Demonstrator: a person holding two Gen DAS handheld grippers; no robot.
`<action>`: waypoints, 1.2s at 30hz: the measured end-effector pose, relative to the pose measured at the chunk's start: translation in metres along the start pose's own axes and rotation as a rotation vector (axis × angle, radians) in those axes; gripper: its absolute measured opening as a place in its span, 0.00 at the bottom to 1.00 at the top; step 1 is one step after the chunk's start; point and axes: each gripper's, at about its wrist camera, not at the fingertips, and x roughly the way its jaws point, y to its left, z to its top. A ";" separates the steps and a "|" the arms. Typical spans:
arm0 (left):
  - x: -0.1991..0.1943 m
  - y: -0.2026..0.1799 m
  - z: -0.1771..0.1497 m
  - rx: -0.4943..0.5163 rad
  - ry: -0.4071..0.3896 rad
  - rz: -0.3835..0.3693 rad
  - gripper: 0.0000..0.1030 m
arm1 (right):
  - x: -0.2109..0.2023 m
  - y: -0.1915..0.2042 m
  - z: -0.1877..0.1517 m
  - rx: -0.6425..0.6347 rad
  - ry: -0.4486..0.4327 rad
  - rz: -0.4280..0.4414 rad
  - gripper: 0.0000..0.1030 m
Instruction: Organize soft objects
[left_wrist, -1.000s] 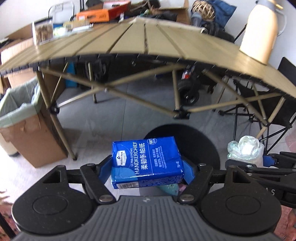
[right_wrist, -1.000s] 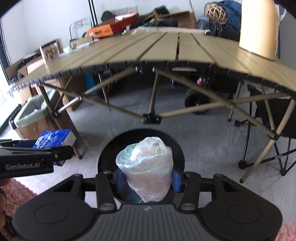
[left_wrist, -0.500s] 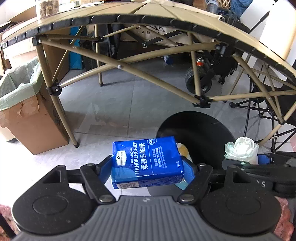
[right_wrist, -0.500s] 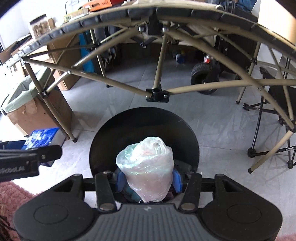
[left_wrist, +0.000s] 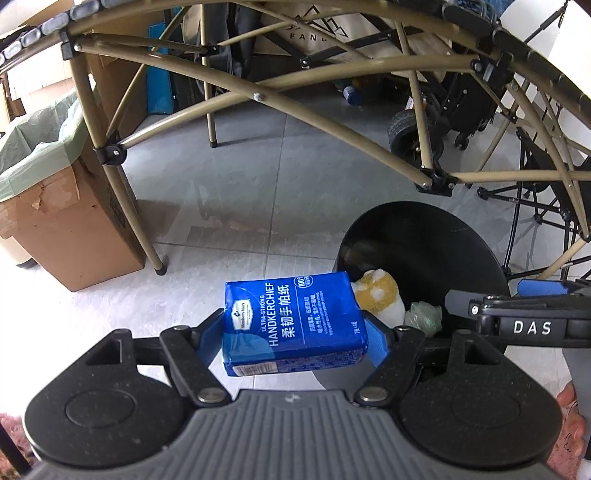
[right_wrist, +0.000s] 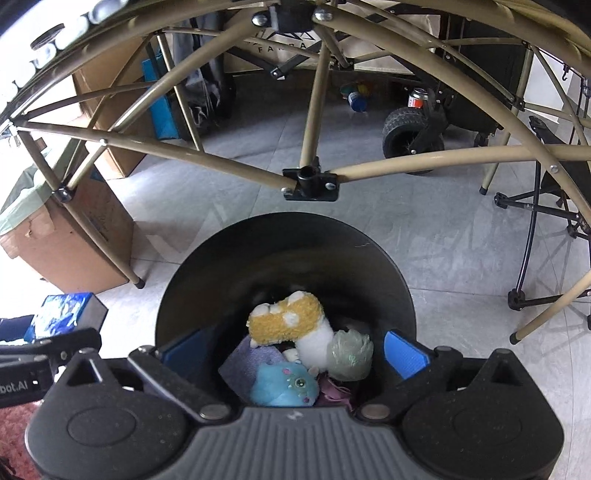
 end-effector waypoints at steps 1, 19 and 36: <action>0.001 -0.001 0.000 0.003 0.003 0.001 0.74 | 0.000 -0.002 0.000 0.007 0.000 -0.003 1.00; 0.022 -0.092 0.007 0.153 0.025 -0.047 0.74 | -0.027 -0.096 -0.019 0.249 -0.069 -0.116 1.00; 0.024 -0.129 0.009 0.211 -0.028 -0.073 1.00 | -0.039 -0.126 -0.027 0.329 -0.121 -0.130 1.00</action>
